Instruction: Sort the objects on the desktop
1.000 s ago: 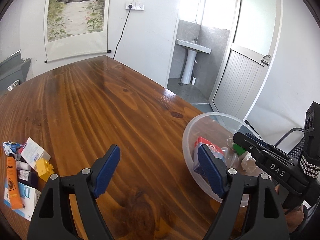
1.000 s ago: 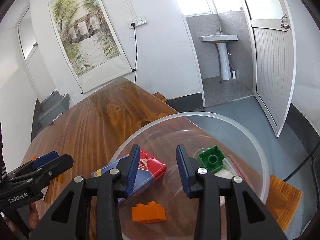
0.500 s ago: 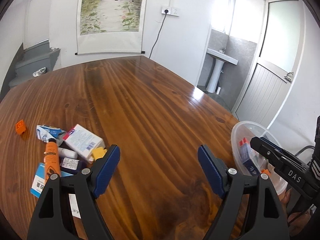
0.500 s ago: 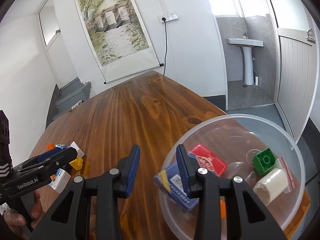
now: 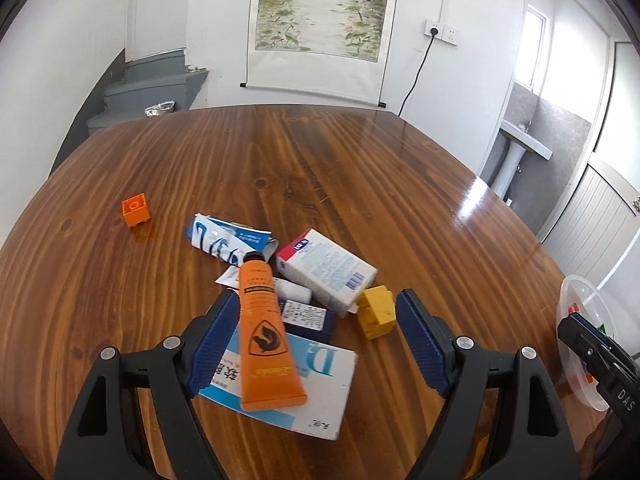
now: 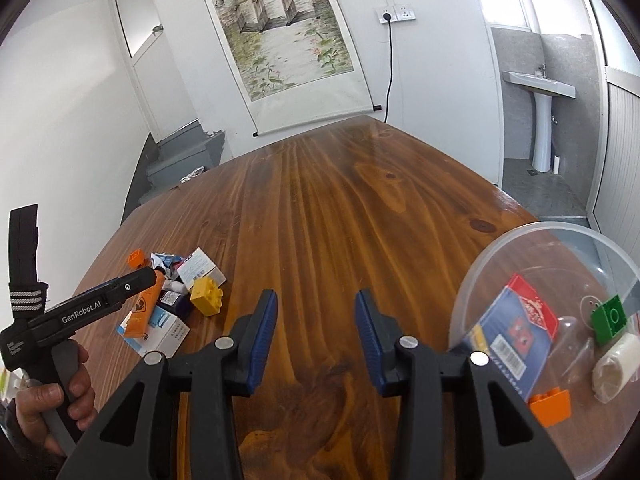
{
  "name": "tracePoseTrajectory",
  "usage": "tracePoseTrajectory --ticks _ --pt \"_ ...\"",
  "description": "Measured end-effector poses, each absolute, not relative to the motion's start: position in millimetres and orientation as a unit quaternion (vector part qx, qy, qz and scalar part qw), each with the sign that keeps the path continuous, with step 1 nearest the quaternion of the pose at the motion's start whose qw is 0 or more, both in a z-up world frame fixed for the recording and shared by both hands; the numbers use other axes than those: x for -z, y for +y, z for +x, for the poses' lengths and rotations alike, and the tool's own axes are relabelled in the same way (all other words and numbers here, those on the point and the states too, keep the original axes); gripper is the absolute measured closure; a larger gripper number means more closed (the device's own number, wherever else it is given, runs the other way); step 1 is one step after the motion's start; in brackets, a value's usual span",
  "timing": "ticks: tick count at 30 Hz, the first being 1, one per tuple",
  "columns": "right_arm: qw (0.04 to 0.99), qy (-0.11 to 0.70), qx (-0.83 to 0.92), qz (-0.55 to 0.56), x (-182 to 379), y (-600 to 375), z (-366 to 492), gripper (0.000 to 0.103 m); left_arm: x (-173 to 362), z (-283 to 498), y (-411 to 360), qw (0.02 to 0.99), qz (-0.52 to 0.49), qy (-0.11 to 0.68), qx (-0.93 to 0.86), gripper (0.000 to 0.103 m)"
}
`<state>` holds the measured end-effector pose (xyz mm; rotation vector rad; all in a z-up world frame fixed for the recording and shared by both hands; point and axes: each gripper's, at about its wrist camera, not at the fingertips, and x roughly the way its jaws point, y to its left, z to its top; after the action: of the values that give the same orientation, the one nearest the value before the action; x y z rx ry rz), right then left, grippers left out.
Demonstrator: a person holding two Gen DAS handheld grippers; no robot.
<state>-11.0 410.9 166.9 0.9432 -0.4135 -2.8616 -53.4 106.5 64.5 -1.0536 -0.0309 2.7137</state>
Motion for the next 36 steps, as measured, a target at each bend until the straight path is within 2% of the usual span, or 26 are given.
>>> tracePoseTrajectory --ticks 15,26,30,36 --pt "0.094 -0.118 0.931 0.333 -159.1 374.3 -26.8 0.059 -29.4 -80.6 84.0 0.075 -0.400 -0.005 -0.913 0.020" --pt "0.125 -0.102 0.923 0.350 -156.7 353.0 -42.5 0.059 -21.0 -88.7 72.9 0.071 -0.410 -0.019 -0.909 0.049" --pt "0.147 -0.084 0.919 0.357 -158.9 337.3 -53.5 0.059 -22.4 -88.3 65.4 0.072 -0.408 -0.034 -0.910 0.071" --pt "0.172 -0.070 0.910 0.371 -156.2 317.8 -73.2 0.059 -28.2 -82.4 56.8 0.075 -0.399 -0.049 -0.913 0.071"
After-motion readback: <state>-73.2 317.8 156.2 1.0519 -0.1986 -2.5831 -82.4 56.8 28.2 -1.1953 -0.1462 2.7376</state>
